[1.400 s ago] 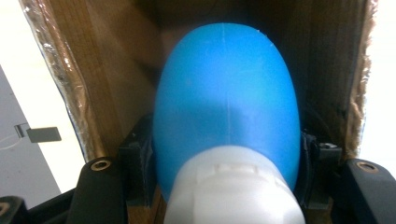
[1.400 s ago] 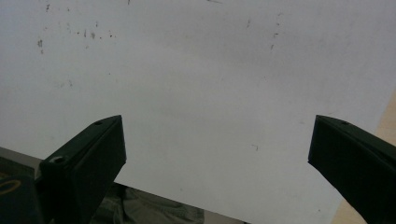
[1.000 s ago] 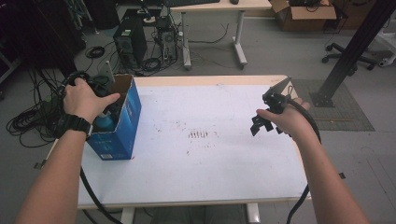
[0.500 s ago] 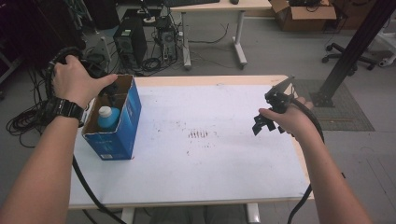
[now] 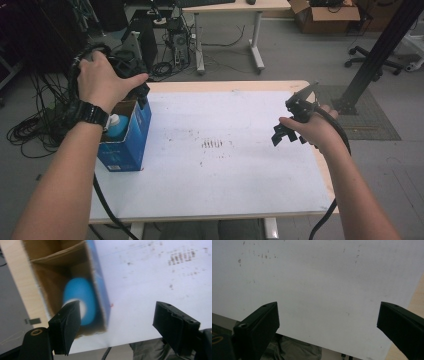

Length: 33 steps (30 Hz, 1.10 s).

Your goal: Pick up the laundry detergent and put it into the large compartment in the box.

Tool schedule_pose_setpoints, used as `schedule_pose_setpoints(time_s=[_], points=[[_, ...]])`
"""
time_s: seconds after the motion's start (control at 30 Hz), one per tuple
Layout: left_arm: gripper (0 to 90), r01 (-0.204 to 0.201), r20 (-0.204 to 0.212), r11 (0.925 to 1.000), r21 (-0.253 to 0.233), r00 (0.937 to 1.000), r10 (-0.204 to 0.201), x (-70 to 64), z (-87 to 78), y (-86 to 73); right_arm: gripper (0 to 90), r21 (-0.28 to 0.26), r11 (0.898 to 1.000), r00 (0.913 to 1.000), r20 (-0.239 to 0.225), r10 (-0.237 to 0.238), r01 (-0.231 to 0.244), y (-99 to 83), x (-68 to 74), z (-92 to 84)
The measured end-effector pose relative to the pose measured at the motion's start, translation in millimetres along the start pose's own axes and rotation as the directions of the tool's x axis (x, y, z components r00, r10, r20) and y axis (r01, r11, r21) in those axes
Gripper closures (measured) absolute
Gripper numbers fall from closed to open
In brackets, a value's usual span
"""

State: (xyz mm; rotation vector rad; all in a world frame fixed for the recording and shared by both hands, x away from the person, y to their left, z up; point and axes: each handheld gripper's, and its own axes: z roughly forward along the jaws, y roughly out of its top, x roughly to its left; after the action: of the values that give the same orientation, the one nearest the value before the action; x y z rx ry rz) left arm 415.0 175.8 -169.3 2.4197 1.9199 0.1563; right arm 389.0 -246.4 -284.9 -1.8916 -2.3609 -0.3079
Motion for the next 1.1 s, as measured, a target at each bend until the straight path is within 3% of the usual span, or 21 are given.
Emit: schedule_pose_setpoints(time_s=[0.3,0.5,0.73,1.1], points=[[16.2,-0.059,0.023,0.9983,0.002,0.998,0.059,-35.6,5.0,4.6,4.2,-0.006,1.0,1.0,-0.001,-0.004,0.004,-4.6,1.2,-4.9],[12.4,-0.109,0.04,0.9939,0.011,0.9933,0.109,-57.6,10.1,6.2,4.2,-0.009,1.0,1.0,-0.002,-0.001,0.001,-8.2,-1.2,-6.5],[6.2,-0.132,0.038,0.9912,0.014,0.9906,0.131,-74.4,14.6,8.4,4.2,-0.011,1.0,1.0,-0.003,0.004,-0.004,-13.1,-5.6,-7.2],[5.2,-0.168,0.043,0.9856,0.02,0.985,0.167,-93.9,21.3,12.1,4.2,-0.014,1.0,1.0,-0.006,0.007,-0.007,-15.5,-10.3,-7.7]])
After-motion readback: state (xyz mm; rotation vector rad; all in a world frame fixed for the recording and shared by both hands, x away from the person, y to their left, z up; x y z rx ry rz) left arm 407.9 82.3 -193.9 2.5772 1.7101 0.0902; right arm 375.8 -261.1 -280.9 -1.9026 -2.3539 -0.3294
